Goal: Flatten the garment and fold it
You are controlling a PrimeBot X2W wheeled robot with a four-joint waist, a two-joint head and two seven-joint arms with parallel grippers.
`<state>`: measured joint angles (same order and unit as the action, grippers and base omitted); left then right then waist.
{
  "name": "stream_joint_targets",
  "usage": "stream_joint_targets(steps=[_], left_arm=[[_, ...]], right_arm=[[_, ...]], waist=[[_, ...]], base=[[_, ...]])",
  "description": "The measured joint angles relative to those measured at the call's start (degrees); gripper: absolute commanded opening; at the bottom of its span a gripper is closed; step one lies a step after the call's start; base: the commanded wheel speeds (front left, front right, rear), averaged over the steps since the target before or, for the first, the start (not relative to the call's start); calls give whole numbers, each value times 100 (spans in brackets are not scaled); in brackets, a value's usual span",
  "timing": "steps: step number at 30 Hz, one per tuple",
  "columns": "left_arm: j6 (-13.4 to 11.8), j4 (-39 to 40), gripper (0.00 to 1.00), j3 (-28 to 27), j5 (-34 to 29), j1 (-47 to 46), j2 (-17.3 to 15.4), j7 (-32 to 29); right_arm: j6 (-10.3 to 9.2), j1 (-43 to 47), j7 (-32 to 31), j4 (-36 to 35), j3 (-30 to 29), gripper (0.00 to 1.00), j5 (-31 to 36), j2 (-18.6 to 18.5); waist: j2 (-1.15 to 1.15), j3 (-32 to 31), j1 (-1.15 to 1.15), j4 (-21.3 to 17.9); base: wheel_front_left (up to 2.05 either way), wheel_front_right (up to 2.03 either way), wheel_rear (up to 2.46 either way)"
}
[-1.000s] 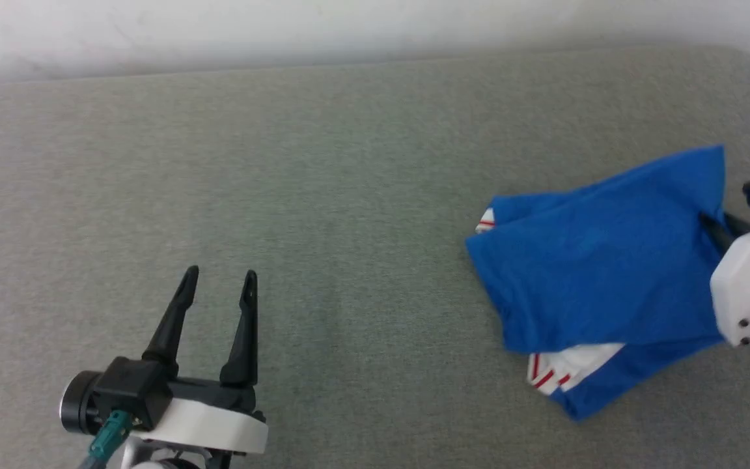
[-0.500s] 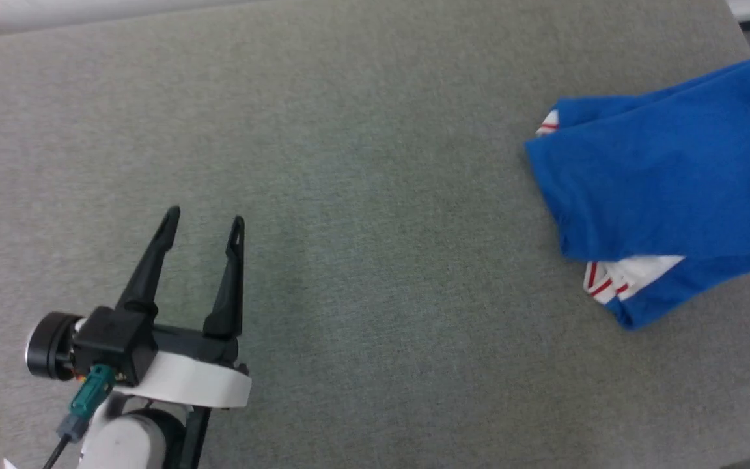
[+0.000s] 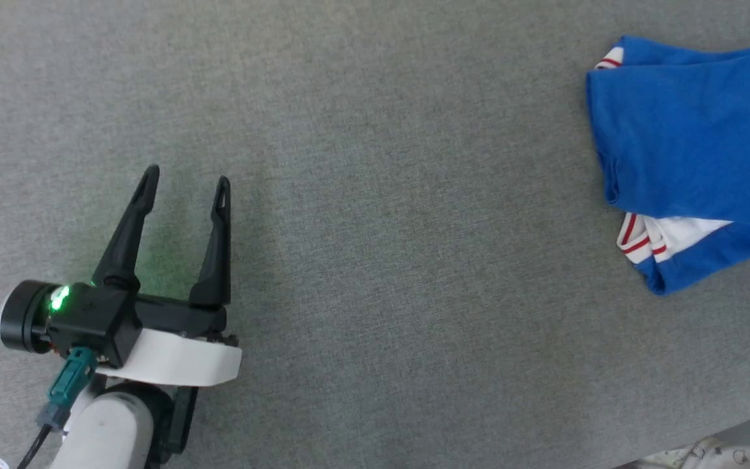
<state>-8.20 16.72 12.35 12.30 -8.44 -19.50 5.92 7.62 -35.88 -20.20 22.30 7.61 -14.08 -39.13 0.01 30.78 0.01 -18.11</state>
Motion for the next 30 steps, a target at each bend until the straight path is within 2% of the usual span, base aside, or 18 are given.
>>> stream_joint_targets(steps=[6, 7, 8, 22, 30], left_arm=[[-51, 64, 100, -8, -133, -64, -68, -43], [-59, 67, 100, -10, -134, -83, -67, -43], [-77, 68, 100, -11, -134, -105, -68, -43], [-119, -32, 100, 57, -278, -133, -71, 294], [-227, -119, 100, 35, -56, -36, 70, 328]], right_arm=[[0, -170, 294, 506, -34, 0, 57, 94], [0, -191, 344, 579, -55, 39, 66, 115], [0, -216, 376, 648, -64, 100, 100, 129], [0, -402, 628, 1144, -156, 100, 321, 156], [0, -141, 880, 1027, -274, 100, 130, 334]], waist=[[0, 232, 0, 12], [0, 256, 0, 23], [0, 273, 0, 38], [0, 89, -1, 193], [0, -265, -1, 317]], base=[[0, 0, 0], [0, 0, 0], [0, 0, 0], [0, 0, 0], [0, 0, 0]])
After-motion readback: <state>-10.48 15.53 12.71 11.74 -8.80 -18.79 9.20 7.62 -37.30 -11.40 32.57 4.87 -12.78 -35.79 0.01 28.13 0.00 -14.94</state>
